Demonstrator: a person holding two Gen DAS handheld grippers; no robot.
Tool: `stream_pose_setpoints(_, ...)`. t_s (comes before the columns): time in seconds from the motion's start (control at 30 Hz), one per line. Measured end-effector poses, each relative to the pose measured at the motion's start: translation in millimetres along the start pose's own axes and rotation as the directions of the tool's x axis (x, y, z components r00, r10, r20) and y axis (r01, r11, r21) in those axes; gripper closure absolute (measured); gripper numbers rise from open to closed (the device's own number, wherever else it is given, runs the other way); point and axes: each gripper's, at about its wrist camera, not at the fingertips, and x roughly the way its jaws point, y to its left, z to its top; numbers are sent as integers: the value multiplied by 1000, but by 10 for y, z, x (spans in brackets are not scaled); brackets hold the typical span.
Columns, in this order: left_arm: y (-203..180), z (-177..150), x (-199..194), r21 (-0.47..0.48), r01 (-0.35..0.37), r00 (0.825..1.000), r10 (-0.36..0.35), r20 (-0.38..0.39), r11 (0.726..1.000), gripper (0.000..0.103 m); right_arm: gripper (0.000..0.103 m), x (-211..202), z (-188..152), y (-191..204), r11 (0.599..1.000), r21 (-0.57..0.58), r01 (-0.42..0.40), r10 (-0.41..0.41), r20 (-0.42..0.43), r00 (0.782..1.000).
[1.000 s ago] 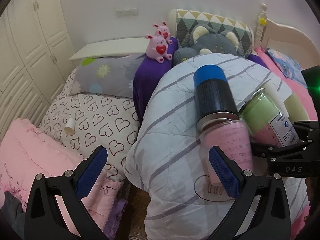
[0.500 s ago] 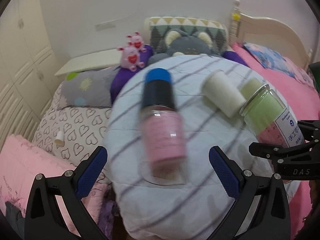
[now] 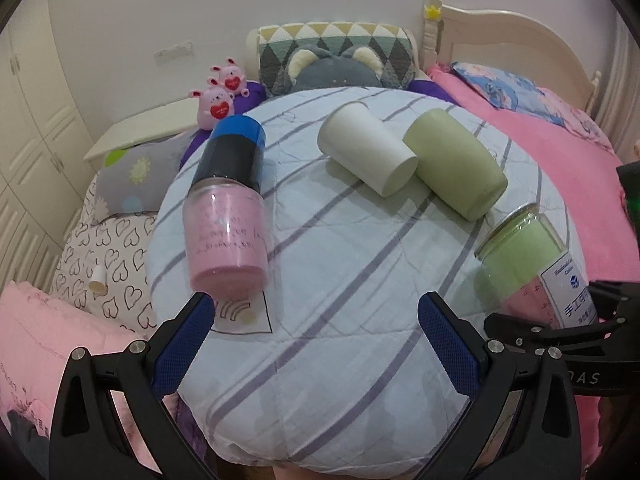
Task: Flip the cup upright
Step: 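Lift the cookie jar with the right gripper and pull it back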
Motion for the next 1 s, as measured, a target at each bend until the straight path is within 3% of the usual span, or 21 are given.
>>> stream_pose_setpoints(0.13,-43,-47,-10,8,-7,1000,7,-1,1000,0,31,58,-62,-47,1000,13,11,-11,5,1000)
stream_pose_setpoints(0.17,-52,-59,-34,11,-7,1000,7,4,1000,0,22,29,-78,-35,1000,11,12,-12,15,1000)
stream_pose_setpoints(0.2,-53,-59,-51,11,-8,1000,8,9,1000,0,21,5,-86,-18,1000,2,16,-16,25,1000)
stream_pose_setpoints(0.3,-57,-70,-116,13,-17,1000,17,24,1000,0,21,-78,-116,32,999,-25,45,-43,59,997)
stream_pose_setpoints(0.67,-116,-40,-446,-30,-13,996,15,85,999,0,21,-607,-187,-112,999,-42,10,-2,182,983)
stream_pose_setpoints(0.8,-302,-43,-521,-29,35,996,-32,85,999,0,21,-772,-154,-241,999,-27,47,-39,233,972)
stream_pose_setpoints(1.0,-626,-8,-463,-52,71,996,-68,49,996,0,21,-822,-96,-569,999,3,49,-48,228,972)
